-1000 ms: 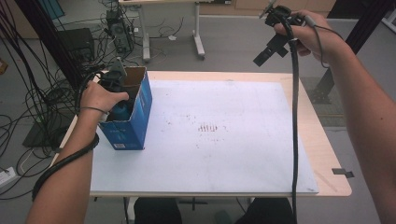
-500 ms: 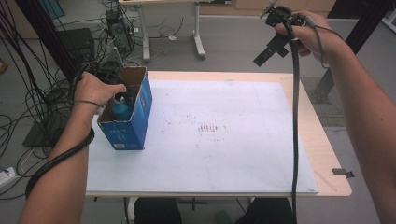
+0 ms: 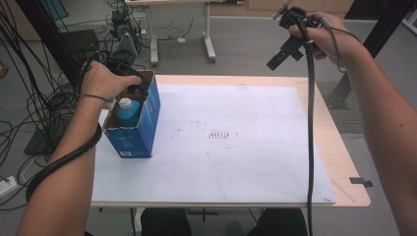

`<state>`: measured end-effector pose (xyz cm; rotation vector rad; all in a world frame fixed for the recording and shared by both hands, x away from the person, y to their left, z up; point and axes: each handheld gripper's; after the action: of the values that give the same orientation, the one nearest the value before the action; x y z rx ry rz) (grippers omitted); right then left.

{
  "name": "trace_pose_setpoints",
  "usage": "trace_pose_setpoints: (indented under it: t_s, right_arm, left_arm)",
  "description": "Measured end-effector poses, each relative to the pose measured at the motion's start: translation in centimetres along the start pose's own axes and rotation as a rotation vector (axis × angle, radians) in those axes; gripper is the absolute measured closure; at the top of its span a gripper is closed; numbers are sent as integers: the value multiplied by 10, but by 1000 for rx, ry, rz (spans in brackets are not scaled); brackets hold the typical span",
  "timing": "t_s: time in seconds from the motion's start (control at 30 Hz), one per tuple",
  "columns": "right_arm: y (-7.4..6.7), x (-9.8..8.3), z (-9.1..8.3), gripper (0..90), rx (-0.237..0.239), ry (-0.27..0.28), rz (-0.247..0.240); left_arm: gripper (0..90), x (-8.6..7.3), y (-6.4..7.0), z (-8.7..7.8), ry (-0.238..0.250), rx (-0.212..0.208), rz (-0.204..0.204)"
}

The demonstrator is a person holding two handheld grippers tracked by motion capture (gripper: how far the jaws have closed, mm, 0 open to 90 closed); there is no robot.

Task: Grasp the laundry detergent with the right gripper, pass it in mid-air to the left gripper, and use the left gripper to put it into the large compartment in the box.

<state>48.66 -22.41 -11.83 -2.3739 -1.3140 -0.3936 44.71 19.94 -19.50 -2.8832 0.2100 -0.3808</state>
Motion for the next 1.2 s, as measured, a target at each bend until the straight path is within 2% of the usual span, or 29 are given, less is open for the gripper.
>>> trace_pose_setpoints:
  t_s: [0.13, 0.3, 0.67, 0.93, 1.2]
  right_arm:
    - [1, -1, -1, 34, -1, 0, 2]
    - [2, -2, -1, 34, 3, 6, 3]
    - [5, -7, -1, 35, 4, 0, 14]
    - [5, -10, -4, 34, 2, 5, 20]
    - [3, -11, -3, 36, 9, 2, 20]
  left_arm:
    - [91, 5, 7, -7, 9, -9, 10]
    - [84, 10, 17, -14, 23, -24, 27]
    - [50, 26, 54, -28, 39, -48, 103]
    - [51, 40, 88, -35, 54, -79, 159]
    - [51, 48, 115, -29, 59, -110, 185]
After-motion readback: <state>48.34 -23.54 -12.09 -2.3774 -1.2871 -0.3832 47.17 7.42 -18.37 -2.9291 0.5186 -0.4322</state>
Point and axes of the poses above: each handheld gripper's, and its own axes: z roughly forward along the jaws, x roughly out of its top, y roughly to its right, and after that the axes turned 14 degrees about x, right-handed
